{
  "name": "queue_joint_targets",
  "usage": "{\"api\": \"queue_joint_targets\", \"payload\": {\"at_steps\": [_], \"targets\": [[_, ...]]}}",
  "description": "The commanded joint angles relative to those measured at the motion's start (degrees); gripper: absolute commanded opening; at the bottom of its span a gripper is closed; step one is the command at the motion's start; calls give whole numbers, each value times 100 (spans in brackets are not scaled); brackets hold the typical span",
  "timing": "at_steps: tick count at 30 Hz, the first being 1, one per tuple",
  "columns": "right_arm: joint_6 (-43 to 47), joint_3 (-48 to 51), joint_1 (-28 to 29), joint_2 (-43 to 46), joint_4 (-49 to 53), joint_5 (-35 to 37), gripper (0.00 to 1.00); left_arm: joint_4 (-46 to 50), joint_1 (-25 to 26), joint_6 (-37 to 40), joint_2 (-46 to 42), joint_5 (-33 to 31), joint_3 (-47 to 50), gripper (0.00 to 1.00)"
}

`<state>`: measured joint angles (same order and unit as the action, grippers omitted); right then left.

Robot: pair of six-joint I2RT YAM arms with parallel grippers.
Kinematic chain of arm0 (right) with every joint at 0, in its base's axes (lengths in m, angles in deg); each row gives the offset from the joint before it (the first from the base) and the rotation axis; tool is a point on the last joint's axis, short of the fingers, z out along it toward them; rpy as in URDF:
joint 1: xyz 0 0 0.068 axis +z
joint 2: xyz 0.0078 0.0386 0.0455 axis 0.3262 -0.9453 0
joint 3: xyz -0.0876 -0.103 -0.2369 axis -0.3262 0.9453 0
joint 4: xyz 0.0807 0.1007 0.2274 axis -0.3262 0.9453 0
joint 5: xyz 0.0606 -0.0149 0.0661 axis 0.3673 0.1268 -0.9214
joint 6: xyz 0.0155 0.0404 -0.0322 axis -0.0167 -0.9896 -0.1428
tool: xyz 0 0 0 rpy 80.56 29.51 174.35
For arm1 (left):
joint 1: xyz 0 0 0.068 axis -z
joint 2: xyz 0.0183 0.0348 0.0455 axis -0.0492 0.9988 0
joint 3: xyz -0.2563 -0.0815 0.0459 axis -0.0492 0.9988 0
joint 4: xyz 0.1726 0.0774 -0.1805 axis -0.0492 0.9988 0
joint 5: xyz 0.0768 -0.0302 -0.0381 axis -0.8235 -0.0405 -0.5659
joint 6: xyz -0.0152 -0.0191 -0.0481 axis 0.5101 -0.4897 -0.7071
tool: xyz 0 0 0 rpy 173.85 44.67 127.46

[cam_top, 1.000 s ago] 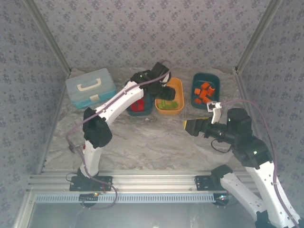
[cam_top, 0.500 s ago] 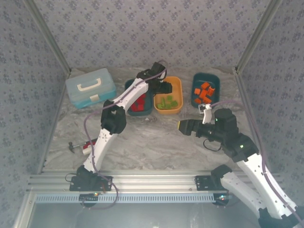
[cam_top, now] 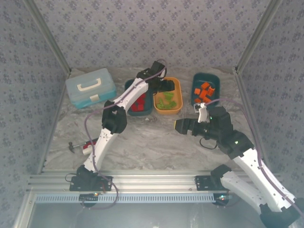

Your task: Sort the legos into containers by color

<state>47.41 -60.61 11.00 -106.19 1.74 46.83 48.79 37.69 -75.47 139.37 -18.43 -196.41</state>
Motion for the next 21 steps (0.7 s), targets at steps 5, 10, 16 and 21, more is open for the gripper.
{"api": "queue_joint_targets", "payload": {"at_steps": [5,10,16,21], "targets": [[-12,-31,69,27,90,240,88,34,13,-125,-499,177,-305,81],[235,-442,70,-130,765,992,90,180,-2,-230,-1455,-87,-8,85],[378,-1014,45,-577,1165,2209,100,-837,-173,-355,-3847,-327,2537,99],[524,-1130,46,-875,1188,3869,100,-1038,-583,-451,-5696,-849,4815,99]]}}
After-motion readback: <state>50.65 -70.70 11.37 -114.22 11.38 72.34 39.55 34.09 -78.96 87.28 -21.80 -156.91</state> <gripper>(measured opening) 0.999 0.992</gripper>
